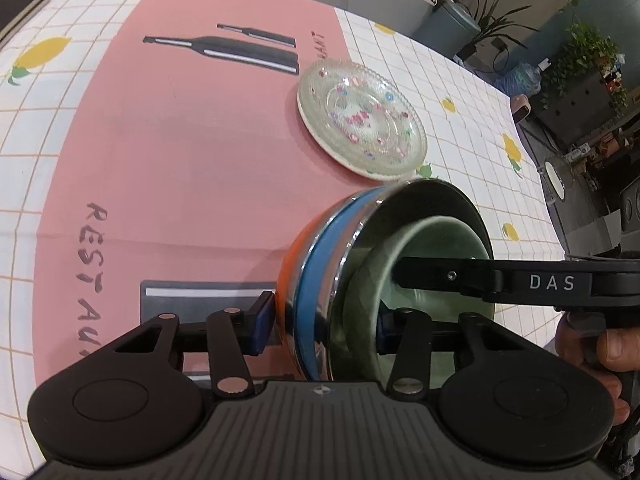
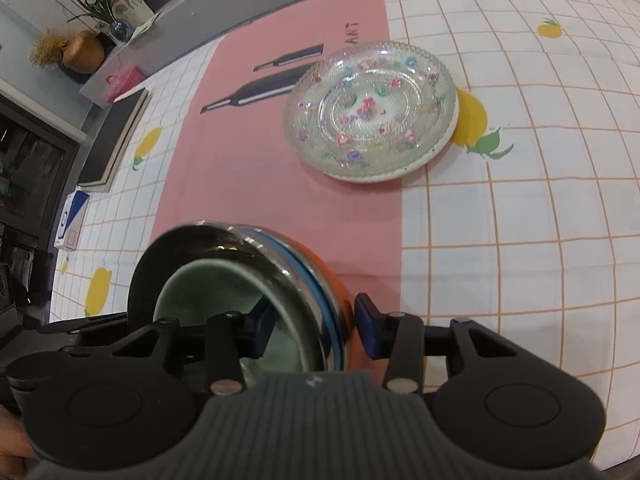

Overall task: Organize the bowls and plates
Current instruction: 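Lift the bowl stack with both grippers and carry it over the plates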

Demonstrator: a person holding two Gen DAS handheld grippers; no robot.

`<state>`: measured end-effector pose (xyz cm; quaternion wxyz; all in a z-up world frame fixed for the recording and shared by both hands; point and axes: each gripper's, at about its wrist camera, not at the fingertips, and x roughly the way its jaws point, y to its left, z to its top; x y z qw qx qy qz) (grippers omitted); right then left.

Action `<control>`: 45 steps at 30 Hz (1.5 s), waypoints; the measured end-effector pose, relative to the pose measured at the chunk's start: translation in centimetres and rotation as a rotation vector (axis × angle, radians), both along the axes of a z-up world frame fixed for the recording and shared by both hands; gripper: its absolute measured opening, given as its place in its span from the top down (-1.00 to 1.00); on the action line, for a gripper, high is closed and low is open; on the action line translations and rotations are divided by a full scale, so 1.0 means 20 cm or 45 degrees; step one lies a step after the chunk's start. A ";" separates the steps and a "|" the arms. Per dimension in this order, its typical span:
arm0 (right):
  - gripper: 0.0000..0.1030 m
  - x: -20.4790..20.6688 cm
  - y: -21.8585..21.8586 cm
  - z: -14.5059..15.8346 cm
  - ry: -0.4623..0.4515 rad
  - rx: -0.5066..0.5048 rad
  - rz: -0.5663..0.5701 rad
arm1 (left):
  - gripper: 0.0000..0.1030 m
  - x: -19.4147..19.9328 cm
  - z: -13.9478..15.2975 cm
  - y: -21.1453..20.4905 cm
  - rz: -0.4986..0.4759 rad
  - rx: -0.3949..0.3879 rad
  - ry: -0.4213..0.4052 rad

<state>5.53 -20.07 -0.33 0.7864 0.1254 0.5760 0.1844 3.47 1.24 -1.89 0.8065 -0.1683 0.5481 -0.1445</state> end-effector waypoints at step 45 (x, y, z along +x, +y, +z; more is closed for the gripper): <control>0.29 0.45 -0.19 0.36 -0.209 0.067 -0.269 | -0.03 0.57 0.33 -0.16 0.071 -0.020 -0.121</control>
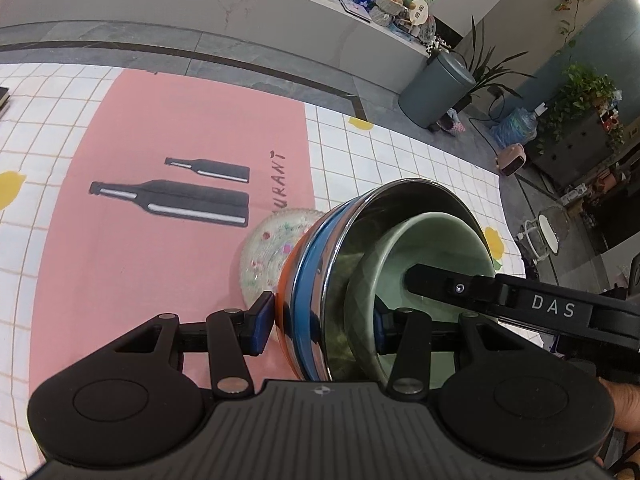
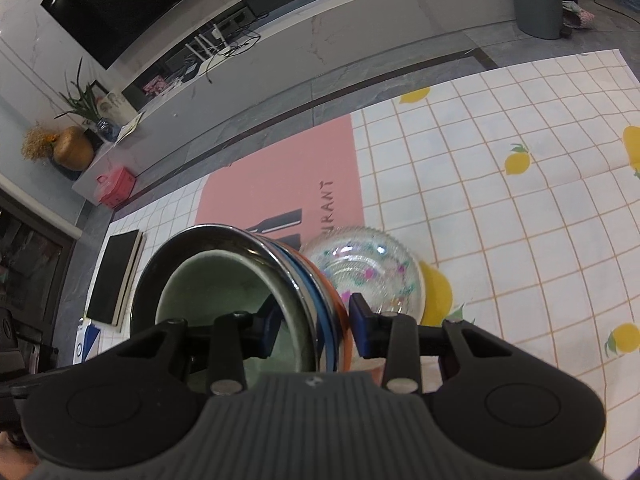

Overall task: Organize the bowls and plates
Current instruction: 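Lift the bowl stack with both grippers and carry it over the plates, then lower the bowl stack onto the stacked plates with both grippers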

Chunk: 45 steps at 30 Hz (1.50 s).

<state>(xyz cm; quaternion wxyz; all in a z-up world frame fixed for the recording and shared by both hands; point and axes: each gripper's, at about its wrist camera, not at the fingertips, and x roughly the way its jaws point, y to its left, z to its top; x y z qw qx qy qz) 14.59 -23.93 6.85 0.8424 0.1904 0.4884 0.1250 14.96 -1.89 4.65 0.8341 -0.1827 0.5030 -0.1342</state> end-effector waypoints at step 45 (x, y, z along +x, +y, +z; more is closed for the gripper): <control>0.29 0.33 -0.03 -0.27 0.158 -0.051 -0.047 | -0.06 0.28 -0.28 -0.05 0.031 0.016 0.128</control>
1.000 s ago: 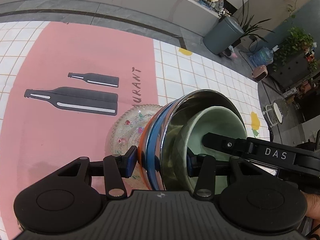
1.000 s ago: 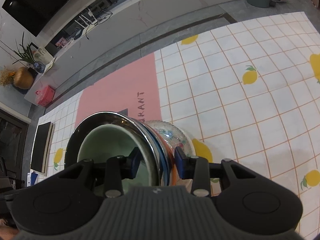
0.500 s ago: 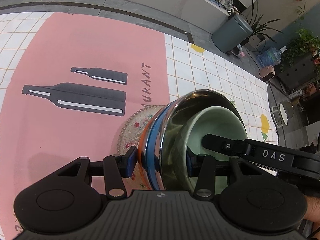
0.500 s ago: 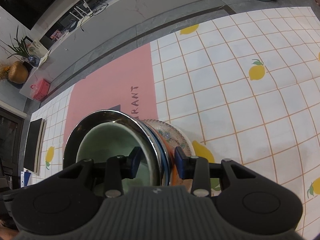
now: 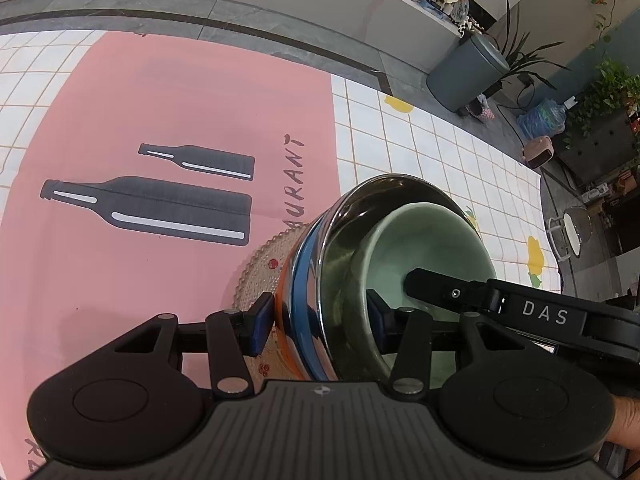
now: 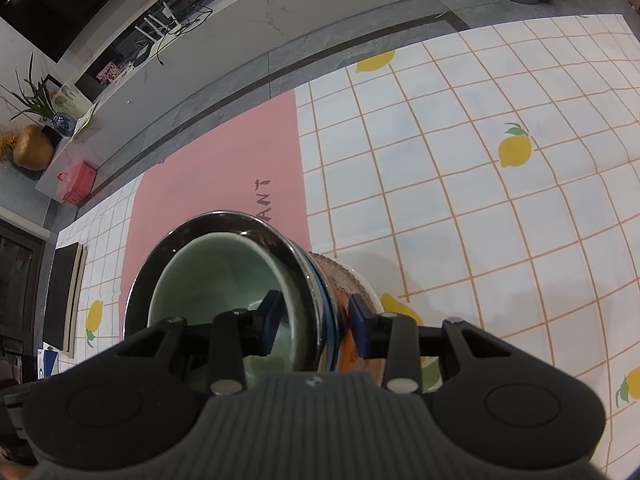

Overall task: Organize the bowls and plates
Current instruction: 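Lower the bowl stack onto the stacked plates with both grippers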

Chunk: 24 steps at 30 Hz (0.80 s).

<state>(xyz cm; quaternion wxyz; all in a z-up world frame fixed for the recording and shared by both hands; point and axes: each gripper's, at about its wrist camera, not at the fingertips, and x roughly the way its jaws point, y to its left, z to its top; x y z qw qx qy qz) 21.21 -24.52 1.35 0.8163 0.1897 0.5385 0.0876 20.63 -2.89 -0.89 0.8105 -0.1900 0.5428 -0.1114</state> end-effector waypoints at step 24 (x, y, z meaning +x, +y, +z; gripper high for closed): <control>-0.20 -0.19 0.06 0.23 -0.299 -0.229 0.064 | -0.45 -0.12 0.20 0.11 0.065 0.029 -0.186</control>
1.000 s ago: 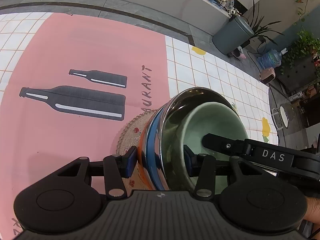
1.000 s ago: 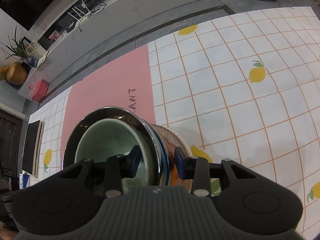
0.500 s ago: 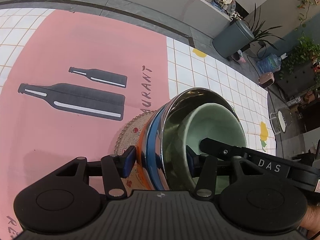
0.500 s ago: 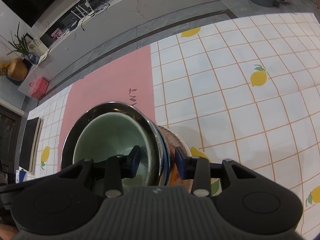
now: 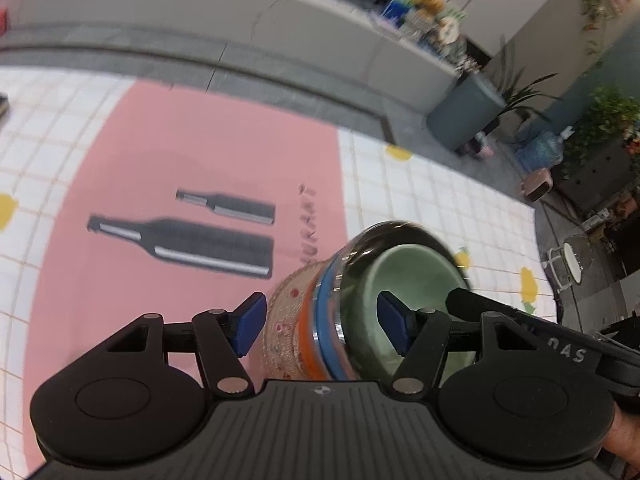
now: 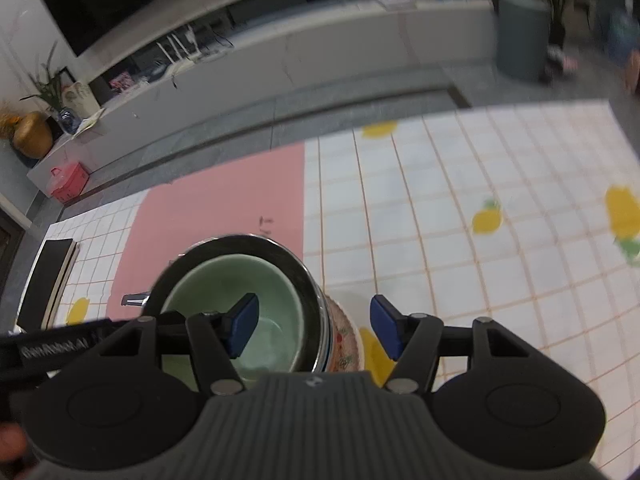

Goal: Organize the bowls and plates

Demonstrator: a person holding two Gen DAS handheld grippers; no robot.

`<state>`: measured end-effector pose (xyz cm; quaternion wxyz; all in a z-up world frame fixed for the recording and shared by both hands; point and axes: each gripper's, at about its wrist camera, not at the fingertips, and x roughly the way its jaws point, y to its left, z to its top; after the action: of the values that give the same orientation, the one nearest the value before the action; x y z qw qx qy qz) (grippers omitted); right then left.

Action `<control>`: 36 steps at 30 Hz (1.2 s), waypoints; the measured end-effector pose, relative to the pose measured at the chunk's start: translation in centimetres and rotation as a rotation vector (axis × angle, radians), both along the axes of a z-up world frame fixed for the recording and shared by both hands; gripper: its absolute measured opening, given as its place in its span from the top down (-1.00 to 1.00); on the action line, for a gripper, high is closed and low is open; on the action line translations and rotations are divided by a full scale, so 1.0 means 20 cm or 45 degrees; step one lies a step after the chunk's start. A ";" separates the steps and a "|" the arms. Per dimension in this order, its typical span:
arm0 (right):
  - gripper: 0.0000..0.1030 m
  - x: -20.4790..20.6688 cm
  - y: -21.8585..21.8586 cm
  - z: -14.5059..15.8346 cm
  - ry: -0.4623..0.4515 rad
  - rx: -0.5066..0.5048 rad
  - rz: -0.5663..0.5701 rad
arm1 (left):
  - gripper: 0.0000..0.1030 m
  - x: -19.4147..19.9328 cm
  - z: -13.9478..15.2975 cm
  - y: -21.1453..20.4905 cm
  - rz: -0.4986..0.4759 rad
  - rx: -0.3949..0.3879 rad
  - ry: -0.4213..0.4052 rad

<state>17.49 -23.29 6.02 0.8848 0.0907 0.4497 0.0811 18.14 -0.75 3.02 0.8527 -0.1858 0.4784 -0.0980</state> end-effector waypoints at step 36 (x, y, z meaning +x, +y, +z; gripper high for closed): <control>-0.54 -0.94 0.15 -0.08 -0.287 -0.203 -0.005 | -0.66 -0.82 0.03 -0.22 -0.022 0.574 -0.290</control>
<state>-1.37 -20.36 4.41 0.9343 0.0113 0.3523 0.0528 1.82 -5.15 3.72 0.9201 0.0255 0.3904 -0.0164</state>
